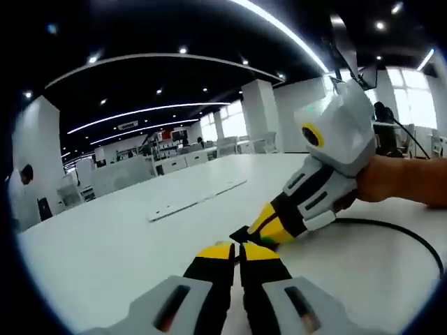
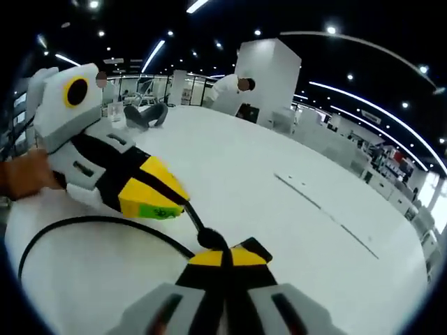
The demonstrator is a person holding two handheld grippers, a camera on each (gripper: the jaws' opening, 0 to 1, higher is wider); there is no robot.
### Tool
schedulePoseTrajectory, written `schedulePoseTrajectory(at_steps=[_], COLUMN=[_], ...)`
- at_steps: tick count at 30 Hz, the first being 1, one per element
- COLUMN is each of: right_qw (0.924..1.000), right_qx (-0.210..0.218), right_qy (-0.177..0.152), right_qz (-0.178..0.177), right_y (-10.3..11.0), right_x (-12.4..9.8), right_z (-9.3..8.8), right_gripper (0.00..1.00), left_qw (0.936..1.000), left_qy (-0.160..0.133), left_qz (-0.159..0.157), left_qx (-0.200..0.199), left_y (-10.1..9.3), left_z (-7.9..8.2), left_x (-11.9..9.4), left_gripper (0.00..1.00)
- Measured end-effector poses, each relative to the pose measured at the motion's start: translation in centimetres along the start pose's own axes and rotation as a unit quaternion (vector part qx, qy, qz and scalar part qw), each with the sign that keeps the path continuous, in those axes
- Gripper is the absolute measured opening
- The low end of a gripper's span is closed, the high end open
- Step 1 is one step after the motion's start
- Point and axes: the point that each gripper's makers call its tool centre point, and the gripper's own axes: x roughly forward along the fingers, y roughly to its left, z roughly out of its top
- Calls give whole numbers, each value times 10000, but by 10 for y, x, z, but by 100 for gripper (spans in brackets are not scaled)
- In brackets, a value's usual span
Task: Find the charging cable on the desk, coil it up and secure with Velcro.
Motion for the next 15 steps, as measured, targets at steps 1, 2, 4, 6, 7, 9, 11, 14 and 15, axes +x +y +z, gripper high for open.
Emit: schedulePoseTrajectory(at_steps=[1, 2, 4, 6, 7, 9, 11, 14, 15], right_qw=[10000, 10000, 10000, 10000, 10000, 10000, 10000, 10000, 10000], right_qx=[2, -1, -26, -25, -23, -19, -37, -38, -38], right_qy=[-3, -8, -12, -14, -18, -21, -12, -16, -23], right_qz=[-2, 1, 8, 16, 17, 5, -9, -9, 13], right_y=[0, -1, -2, -2, -1, 0, 1, 1, 2], right_x=[0, 0, 0, 0, 0, -1, -1, -1, -2], right_z=[0, 0, 1, 0, 0, 0, 0, 0, 1], right_gripper=[2, 2, 2, 2, 2, 2, 2, 2, 2], left_qw=[10000, 9999, 9989, 9981, 9975, 9960, 9963, 9956, 9955], left_qy=[-1, 42, 137, 298, 399, 693, 545, 596, 615], left_qz=[-4, -9, 28, 103, 158, 89, 102, 112, 122], left_qx=[-13, -95, -438, -531, -555, -561, -651, -712, -707], left_y=[3, 6, 11, 16, 17, 13, 13, 17, 16], left_z=[-2, -5, -12, -19, -23, -32, -28, -27, -27], left_x=[6, 10, 18, 21, 21, 19, 20, 26, 26], left_gripper=[5, 5, 6, 6, 6, 5, 4, 2, 2])
